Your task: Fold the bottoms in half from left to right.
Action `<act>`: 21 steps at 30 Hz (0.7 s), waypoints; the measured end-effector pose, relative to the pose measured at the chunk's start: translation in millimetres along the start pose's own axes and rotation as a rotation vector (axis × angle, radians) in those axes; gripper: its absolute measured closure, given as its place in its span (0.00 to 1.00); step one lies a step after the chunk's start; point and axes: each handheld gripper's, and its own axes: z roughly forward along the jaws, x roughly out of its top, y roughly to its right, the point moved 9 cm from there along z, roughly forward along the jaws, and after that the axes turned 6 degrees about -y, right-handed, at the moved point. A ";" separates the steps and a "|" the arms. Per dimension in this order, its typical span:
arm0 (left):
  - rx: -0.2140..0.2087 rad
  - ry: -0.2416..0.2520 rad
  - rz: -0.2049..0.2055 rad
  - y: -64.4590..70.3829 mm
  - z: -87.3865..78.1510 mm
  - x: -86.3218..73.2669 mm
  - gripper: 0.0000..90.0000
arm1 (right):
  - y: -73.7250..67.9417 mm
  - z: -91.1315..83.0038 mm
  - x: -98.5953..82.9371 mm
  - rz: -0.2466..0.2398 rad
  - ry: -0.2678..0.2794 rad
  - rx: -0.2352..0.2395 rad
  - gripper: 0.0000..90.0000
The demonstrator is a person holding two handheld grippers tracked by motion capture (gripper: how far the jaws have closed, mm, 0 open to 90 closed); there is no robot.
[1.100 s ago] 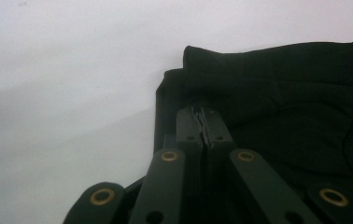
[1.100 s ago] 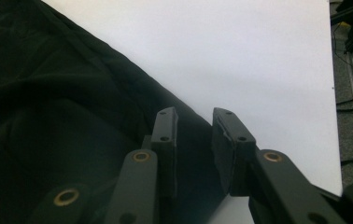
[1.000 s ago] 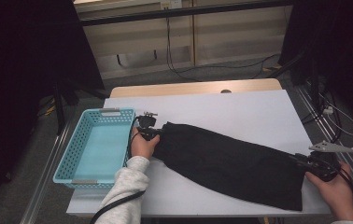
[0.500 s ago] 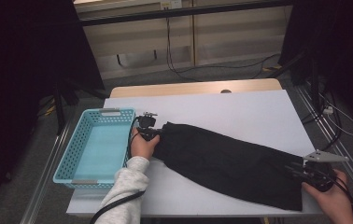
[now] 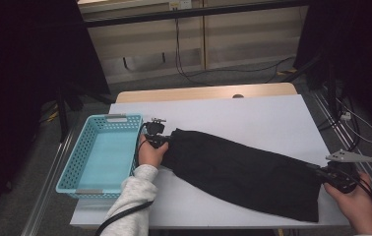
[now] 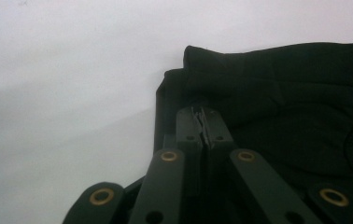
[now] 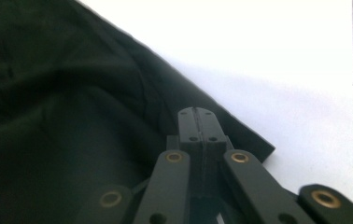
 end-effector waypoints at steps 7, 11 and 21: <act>-0.008 0.008 -0.004 0.2 -0.4 -0.9 0.97 | -1.0 4.0 -3.0 -0.003 -0.001 -0.024 0.85; -0.012 0.010 -0.009 0.1 -0.2 -0.9 0.97 | 0.8 2.6 -7.7 0.016 -0.010 -0.021 0.79; -0.016 0.018 -0.013 -0.3 -0.3 -1.3 0.97 | -21.6 2.4 -12.5 -0.025 -0.028 0.037 0.78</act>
